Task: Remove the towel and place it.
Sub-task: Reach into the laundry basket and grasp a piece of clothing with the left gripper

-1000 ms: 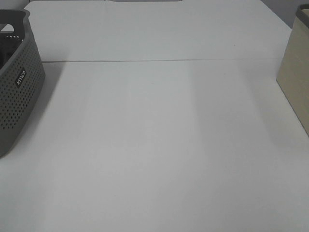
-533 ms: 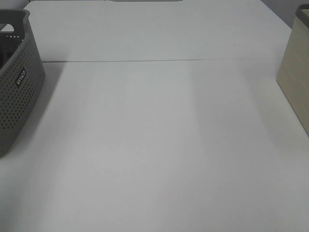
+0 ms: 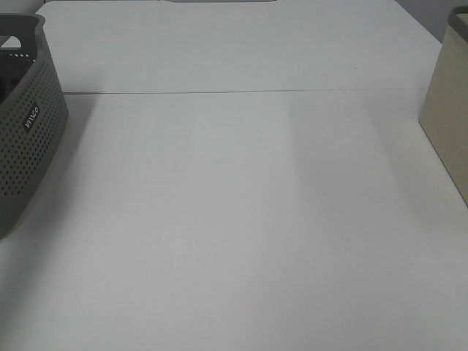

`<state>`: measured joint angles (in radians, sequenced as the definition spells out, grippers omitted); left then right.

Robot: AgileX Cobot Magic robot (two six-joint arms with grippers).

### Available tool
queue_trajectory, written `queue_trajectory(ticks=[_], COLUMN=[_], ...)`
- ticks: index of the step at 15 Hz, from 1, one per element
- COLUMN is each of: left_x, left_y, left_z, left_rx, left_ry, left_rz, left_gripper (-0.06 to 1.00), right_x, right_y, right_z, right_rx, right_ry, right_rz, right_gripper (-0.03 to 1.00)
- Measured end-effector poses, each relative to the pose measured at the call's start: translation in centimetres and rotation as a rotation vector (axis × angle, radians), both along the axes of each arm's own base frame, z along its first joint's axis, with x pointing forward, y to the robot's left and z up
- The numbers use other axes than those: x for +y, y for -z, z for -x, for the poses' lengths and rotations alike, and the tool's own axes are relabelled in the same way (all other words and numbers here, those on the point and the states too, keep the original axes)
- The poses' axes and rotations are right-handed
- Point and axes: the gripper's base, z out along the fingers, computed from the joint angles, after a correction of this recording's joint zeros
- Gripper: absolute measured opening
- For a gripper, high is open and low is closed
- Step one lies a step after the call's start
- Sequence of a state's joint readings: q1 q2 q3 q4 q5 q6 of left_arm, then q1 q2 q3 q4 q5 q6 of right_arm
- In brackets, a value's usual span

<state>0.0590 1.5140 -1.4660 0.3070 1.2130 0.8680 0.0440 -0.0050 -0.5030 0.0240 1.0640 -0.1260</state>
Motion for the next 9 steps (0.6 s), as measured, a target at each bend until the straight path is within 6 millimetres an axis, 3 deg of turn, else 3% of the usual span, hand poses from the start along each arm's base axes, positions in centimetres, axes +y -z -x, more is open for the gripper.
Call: queue_trajectory(ticks=[5, 9], left_x=[3.0, 3.7], left_y=[8.1, 11.3], left_z=[-8.9, -13.4], left_rx=[0.205, 0.220], left_ry=[0.009, 0.012], left_rz=[-0.022, -0.030], left_gripper=[0.99, 0.99], right_x=[0.0, 0.0], right_y=[0.0, 0.0], right_z=[0.0, 0.0], right_rx=[0.000, 0.000], right_ry=[0.000, 0.000], right_rz=[0.000, 0.000], right_gripper=[0.57, 0.57])
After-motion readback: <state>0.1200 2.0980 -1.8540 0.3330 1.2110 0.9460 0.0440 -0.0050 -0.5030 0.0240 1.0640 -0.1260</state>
